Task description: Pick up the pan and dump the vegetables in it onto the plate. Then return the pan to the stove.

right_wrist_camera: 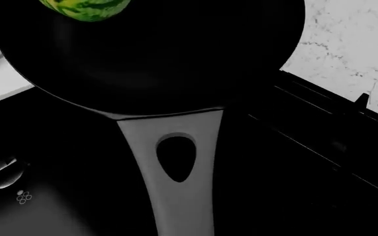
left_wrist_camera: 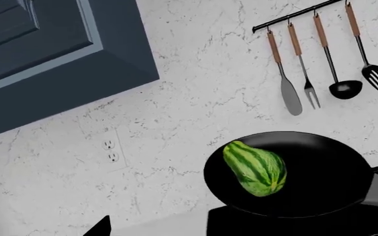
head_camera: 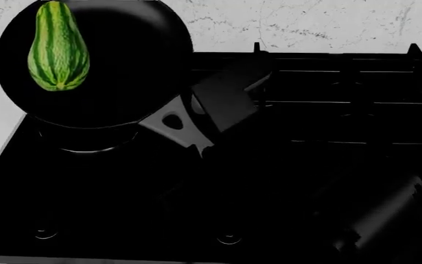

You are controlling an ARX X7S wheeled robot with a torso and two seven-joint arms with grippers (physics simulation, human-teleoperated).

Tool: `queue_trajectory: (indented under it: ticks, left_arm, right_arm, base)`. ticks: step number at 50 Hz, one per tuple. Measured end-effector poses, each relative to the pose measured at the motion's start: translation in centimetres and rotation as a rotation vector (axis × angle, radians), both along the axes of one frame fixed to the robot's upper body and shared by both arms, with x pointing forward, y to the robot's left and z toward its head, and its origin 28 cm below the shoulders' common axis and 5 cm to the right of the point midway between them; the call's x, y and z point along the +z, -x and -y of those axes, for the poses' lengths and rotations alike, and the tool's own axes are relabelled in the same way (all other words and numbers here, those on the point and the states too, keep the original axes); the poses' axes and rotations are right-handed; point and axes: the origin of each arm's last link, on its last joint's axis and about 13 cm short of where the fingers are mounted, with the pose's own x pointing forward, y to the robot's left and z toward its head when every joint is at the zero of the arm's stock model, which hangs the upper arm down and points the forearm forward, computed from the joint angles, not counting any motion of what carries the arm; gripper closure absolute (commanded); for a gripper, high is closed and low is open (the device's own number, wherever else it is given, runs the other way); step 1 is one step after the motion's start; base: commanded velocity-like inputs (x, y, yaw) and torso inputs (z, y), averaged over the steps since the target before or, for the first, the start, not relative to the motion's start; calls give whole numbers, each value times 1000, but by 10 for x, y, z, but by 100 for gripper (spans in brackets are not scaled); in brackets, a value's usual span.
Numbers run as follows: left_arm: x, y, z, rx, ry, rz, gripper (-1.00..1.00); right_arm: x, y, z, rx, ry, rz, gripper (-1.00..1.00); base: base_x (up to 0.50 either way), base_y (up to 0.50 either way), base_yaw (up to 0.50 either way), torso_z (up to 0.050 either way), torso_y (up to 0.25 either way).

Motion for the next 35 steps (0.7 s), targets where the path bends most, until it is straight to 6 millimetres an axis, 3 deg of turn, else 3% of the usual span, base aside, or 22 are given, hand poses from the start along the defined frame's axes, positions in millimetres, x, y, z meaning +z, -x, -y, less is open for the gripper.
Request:
queue_trajectory:
  ticks: [14,35]
  left_arm:
    - [1,8,0,-35,27,2,-100]
    - [3,9,0,-53,45,19,-100]
  right_arm:
    - [12,2,4,-27,-17,59,100]
    - [9,5,-1,1,-39,36,100]
  base:
    - [0,500,0,1,3]
    - [0,500,0,1,3]
